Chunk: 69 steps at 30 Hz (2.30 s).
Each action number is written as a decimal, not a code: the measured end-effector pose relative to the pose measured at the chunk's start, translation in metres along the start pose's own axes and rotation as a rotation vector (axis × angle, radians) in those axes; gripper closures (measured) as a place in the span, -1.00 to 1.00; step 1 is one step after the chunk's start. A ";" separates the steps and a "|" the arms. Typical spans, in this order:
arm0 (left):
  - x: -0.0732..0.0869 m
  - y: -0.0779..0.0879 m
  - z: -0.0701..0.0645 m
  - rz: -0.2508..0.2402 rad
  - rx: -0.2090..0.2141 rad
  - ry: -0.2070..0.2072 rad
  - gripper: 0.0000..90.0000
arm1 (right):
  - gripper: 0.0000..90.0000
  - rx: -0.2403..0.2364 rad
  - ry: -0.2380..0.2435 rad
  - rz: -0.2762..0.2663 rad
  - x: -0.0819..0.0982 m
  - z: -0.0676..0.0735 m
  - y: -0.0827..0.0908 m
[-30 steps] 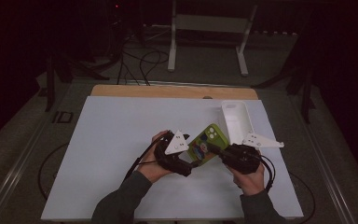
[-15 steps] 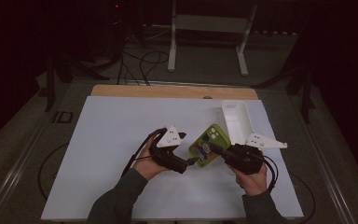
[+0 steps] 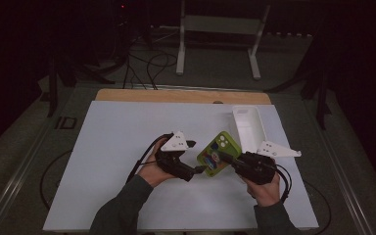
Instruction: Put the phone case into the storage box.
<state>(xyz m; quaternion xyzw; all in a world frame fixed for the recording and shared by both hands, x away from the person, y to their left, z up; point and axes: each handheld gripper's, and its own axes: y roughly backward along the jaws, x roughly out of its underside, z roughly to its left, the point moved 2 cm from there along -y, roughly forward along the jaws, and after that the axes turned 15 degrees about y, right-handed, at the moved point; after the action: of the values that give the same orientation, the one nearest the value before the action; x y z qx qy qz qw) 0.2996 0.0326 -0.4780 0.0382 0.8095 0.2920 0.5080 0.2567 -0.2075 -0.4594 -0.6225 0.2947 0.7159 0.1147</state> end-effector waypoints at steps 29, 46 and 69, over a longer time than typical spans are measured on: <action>0.005 -0.007 -0.001 0.054 0.217 -0.017 -0.39 | 0.76 -0.145 0.046 -0.058 -0.005 0.011 -0.001; 0.008 -0.007 -0.002 0.069 0.221 -0.050 0.44 | 0.74 -0.123 0.077 -0.056 -0.005 0.006 0.003; 0.010 -0.004 -0.007 0.030 0.176 -0.045 0.73 | -0.17 -0.031 0.035 -0.026 0.001 0.001 -0.002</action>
<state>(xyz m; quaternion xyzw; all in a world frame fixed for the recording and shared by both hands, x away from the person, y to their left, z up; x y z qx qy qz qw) 0.2901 0.0300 -0.4861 0.1016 0.8197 0.2264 0.5162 0.2568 -0.2058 -0.4608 -0.6405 0.2773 0.7078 0.1094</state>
